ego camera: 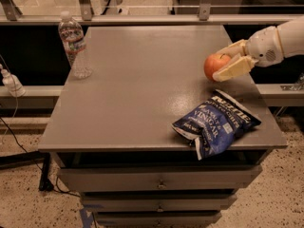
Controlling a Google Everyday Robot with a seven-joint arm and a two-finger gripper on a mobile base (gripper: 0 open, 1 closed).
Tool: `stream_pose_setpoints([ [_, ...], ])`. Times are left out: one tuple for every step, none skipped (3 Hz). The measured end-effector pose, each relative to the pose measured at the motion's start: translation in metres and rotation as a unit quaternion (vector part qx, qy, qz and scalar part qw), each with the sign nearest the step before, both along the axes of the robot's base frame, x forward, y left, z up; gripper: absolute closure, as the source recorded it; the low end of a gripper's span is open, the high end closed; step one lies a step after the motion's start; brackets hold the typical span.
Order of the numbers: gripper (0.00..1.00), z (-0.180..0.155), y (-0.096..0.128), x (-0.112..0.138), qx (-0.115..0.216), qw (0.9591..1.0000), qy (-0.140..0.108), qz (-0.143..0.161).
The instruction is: Move apple near blue chip bag
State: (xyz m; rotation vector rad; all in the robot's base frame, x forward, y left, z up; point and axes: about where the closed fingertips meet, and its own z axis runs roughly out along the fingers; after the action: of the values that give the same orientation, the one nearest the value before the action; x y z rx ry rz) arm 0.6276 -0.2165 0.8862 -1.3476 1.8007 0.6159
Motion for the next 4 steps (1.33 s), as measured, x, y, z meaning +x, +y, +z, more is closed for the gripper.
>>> stream_pose_setpoints([
  [1.00,-0.009,-0.019,-0.013,-0.005,0.9998,0.006,0.019],
  [1.00,-0.016,-0.033,-0.023,-0.018,0.9991,0.007,0.037],
  [0.82,-0.022,-0.035,-0.028,-0.031,0.9980,0.008,0.055],
  [0.59,-0.026,-0.035,-0.025,-0.038,0.9968,0.005,0.070],
])
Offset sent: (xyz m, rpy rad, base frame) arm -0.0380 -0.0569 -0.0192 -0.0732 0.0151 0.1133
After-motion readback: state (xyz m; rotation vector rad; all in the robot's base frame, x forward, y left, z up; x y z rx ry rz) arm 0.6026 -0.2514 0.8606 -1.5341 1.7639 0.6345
